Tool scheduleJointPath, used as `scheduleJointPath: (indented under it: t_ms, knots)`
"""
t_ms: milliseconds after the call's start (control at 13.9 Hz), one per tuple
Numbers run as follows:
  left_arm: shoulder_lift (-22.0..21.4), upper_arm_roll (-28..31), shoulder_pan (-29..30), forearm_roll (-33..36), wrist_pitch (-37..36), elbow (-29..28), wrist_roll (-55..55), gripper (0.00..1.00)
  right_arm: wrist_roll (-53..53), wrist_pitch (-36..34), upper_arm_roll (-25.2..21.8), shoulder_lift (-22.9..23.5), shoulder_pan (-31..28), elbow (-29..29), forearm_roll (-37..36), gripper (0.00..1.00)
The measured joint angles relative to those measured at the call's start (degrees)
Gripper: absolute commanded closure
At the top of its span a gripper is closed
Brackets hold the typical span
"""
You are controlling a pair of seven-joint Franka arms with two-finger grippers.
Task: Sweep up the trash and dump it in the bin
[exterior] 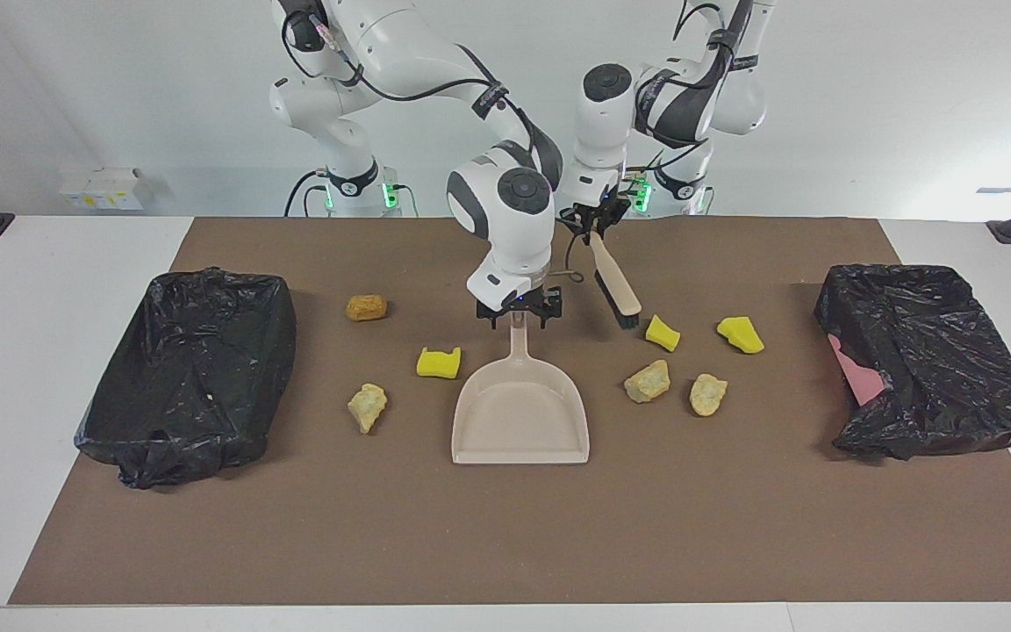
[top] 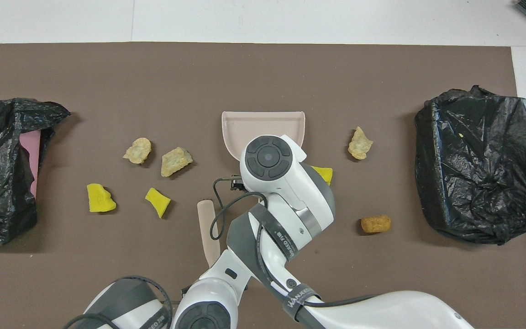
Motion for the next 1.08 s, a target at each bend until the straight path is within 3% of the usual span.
scheduleJointPath:
  t_ms: [144,359,503,575,1078]
  knots:
    - [-1.32,0.01,4.07,0.14,-2.08,-0.03,0.67,1.0,-0.38,0.39,0.0,0.0,-0.14,-0.41,0.4,0.37]
    - [-1.7,0.13,11.7,0.21,-2.6,-0.11,5.36,1.0,-0.4,2.04,0.02,0.0,-0.14,-0.63,0.47,0.55]
    - [-1.69,0.12,15.79,0.24,-2.59,-0.28,7.3,1.0,-0.4,2.38,0.01,0.0,-0.15,-0.69,0.48,0.89]
    - [-1.68,0.08,18.28,0.27,-2.59,-0.39,9.27,1.0,-0.4,2.4,0.02,0.0,-0.15,-0.69,0.48,1.0]
    - [-0.81,0.39,41.81,0.46,-1.44,-1.0,34.67,1.0,-1.81,2.51,-0.03,-0.69,-0.59,1.14,0.48,1.0]
